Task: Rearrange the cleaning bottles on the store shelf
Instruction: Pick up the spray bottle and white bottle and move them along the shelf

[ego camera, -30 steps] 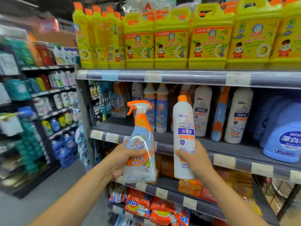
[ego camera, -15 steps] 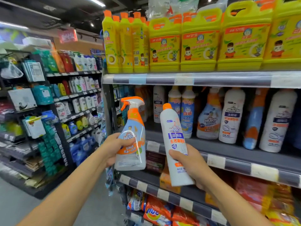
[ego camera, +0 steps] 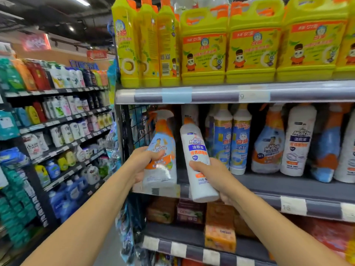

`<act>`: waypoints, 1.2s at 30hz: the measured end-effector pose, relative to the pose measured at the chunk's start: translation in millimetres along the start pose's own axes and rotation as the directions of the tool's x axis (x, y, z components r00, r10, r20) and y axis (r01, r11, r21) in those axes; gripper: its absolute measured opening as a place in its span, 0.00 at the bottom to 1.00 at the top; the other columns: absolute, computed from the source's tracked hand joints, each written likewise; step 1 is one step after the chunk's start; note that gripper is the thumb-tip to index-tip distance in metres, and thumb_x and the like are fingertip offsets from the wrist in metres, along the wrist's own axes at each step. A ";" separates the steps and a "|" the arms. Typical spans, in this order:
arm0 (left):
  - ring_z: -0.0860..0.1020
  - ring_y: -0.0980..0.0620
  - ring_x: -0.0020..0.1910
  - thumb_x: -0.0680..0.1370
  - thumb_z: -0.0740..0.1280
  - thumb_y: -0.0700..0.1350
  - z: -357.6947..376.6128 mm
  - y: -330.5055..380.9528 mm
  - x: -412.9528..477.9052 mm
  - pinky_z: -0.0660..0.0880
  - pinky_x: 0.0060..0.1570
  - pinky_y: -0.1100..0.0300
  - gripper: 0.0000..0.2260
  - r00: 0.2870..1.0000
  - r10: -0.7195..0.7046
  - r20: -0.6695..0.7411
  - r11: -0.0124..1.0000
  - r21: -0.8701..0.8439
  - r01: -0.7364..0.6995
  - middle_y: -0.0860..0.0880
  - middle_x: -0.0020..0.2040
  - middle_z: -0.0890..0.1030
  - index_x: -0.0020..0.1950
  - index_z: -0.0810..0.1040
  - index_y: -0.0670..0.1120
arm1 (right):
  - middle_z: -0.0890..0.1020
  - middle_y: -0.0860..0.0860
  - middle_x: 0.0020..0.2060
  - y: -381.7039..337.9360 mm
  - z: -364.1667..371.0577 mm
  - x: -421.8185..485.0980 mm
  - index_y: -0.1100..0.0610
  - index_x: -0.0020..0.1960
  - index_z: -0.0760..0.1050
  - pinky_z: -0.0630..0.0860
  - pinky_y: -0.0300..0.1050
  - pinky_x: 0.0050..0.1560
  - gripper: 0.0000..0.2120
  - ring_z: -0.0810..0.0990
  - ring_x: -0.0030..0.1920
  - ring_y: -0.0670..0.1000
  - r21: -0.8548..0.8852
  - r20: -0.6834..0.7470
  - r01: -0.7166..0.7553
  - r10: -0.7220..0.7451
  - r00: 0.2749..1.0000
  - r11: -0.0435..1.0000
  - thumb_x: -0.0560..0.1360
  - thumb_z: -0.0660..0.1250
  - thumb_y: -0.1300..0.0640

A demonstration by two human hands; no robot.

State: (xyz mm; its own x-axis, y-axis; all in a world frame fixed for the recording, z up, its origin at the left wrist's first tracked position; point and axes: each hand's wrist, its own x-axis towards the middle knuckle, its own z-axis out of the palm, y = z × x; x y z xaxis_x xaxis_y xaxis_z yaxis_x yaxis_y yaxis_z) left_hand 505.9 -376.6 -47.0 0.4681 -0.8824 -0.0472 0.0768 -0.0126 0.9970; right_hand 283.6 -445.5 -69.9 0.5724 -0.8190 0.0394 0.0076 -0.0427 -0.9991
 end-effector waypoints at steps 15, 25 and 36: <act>0.85 0.50 0.41 0.70 0.76 0.35 -7.6 -24.6 89.6 0.80 0.37 0.56 0.22 0.979 0.196 -0.051 0.979 -0.038 -0.198 0.49 0.46 0.85 0.60 0.74 0.48 | 0.84 0.56 0.48 16.0 28.7 112.4 0.58 0.59 0.74 0.81 0.48 0.41 0.21 0.84 0.45 0.54 0.047 -0.254 0.104 -0.089 0.963 0.993 0.69 0.75 0.56; 0.81 0.44 0.53 0.70 0.74 0.32 -13.6 -32.8 118.5 0.79 0.49 0.49 0.27 0.963 0.251 -0.095 0.962 -0.089 -0.259 0.43 0.58 0.82 0.66 0.73 0.46 | 0.80 0.54 0.54 28.4 30.4 148.8 0.55 0.62 0.69 0.76 0.53 0.57 0.25 0.79 0.54 0.53 -0.093 -0.301 0.197 -0.216 0.929 0.976 0.69 0.75 0.63; 0.80 0.42 0.53 0.71 0.71 0.29 -15.5 -32.5 120.8 0.77 0.43 0.57 0.27 0.960 0.249 -0.125 0.961 -0.087 -0.261 0.42 0.58 0.80 0.69 0.71 0.43 | 0.78 0.55 0.61 33.6 25.4 160.5 0.54 0.63 0.67 0.73 0.56 0.64 0.26 0.76 0.61 0.56 -0.180 -0.268 0.157 -0.202 0.942 0.971 0.69 0.75 0.63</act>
State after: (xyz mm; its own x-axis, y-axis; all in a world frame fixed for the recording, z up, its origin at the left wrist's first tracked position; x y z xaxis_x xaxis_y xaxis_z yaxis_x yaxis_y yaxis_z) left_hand 573.6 -475.5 -86.1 0.5784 -0.7920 0.1953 0.0284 0.2588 0.9655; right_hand 396.6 -563.9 -97.6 0.3184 -0.9161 0.2435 -0.0500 -0.2728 -0.9608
